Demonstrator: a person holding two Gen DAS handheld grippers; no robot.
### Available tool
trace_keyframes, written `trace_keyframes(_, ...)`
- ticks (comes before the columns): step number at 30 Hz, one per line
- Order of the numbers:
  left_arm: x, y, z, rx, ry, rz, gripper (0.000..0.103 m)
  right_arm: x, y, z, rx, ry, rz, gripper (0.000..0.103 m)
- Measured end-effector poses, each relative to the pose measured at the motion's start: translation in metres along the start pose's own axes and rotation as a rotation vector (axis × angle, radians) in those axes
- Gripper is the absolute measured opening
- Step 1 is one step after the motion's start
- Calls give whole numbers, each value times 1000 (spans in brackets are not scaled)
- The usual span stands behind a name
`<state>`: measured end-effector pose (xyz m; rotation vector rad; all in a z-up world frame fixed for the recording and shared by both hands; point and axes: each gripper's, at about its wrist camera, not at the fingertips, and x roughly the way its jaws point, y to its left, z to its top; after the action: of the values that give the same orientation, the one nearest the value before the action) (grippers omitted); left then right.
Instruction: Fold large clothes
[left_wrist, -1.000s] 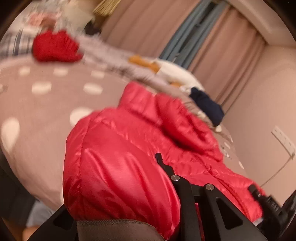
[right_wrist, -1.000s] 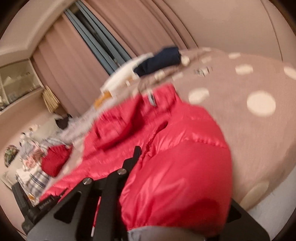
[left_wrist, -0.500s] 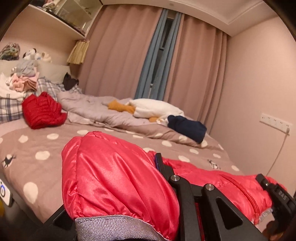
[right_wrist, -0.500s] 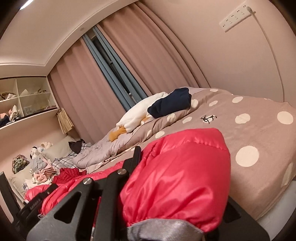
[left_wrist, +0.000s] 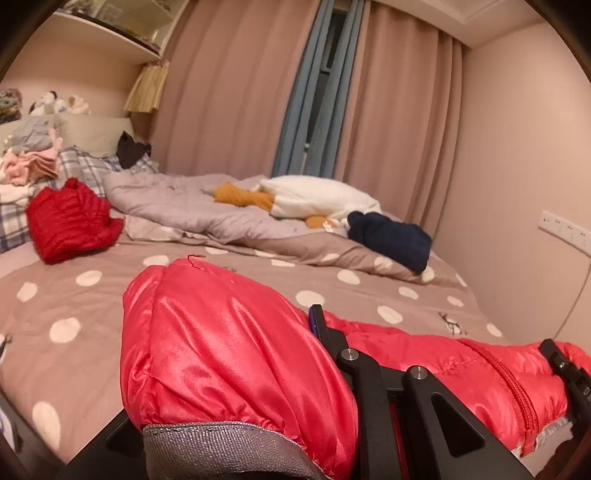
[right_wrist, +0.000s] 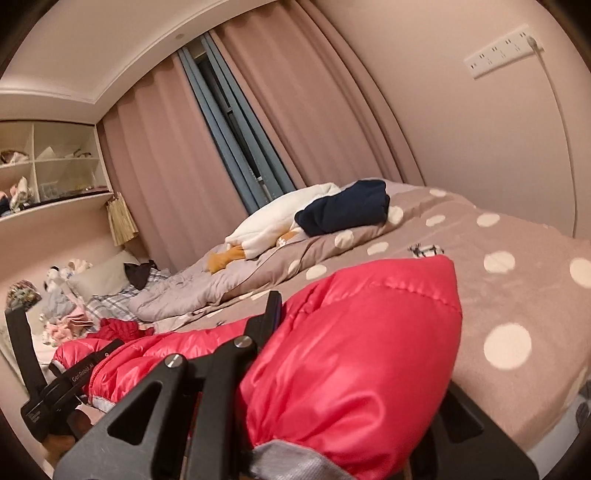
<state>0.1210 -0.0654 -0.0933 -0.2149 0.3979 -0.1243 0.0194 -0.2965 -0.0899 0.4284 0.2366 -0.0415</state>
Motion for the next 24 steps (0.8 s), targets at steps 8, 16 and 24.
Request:
trace_keyframes(8, 47, 17, 16, -76, 39, -15, 16, 48, 12, 13, -48, 1, -29, 19)
trace_keyframes(16, 76, 30, 6, -131, 116, 19, 16, 77, 20, 2, -88, 66, -56, 20)
trace_keyframes(24, 74, 21, 5, -85, 125, 42, 16, 89, 11, 2, -59, 106, -75, 20)
